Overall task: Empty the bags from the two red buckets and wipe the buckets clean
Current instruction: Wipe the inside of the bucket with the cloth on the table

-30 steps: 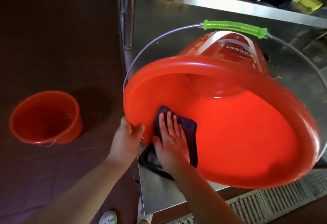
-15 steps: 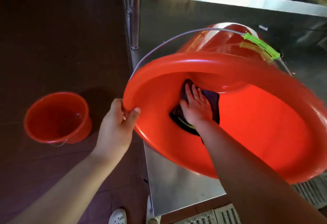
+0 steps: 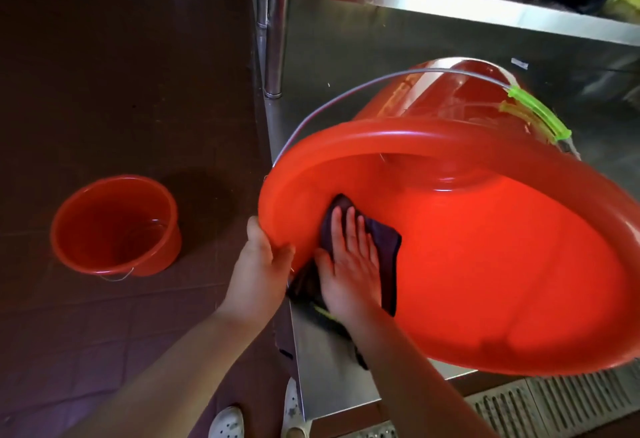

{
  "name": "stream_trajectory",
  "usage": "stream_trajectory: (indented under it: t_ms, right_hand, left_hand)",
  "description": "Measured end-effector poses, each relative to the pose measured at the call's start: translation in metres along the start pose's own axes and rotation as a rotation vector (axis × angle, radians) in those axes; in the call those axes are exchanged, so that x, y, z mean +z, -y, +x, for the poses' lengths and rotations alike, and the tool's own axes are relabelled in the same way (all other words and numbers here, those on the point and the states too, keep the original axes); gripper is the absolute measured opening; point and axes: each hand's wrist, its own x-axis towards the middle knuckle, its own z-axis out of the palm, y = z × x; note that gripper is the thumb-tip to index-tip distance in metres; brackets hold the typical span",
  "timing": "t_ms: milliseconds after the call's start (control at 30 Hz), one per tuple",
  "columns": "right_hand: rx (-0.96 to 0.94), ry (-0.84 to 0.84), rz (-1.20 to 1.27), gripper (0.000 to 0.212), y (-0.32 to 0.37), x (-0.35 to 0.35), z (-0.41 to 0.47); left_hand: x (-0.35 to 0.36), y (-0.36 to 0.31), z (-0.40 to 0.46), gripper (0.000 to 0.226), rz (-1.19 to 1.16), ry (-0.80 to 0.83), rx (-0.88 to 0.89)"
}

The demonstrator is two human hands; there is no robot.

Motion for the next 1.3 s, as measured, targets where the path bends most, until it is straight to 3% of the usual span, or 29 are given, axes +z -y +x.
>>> stream_trajectory:
  t_ms: [233,567,667,800,1067,1300]
  right_hand:
    - [-0.116,-0.026,0.064,0.068,-0.013,-0.01,-0.007]
    - [0.175,0.082,-0.229,0.062,-0.106,-0.028,0.074]
    - [0.218,0.056,-0.262,0.062,-0.105,-0.023,0.076]
    - [0.242,0.064,-0.244,0.063,-0.09,-0.018,0.072]
    - [0.027,-0.034,-0.037,0.07,0.005,0.007,-0.018]
    - [-0.037,0.026,-0.025,0.067,-0.027,-0.014,-0.005]
  left_hand:
    - [-0.018,-0.031,-0.002,0.023,0.165,0.007,0.102]
    - [-0.027,-0.055,0.001,0.018,0.247,-0.021,0.302]
    - [-0.027,-0.034,0.003,0.02,0.068,0.027,0.16]
    - [-0.014,0.002,-0.005,0.024,0.006,0.174,-0.024]
    - [0.001,0.009,-0.003,0.031,0.069,-0.038,-0.015]
    - [-0.012,-0.023,-0.002,0.017,0.112,-0.016,0.011]
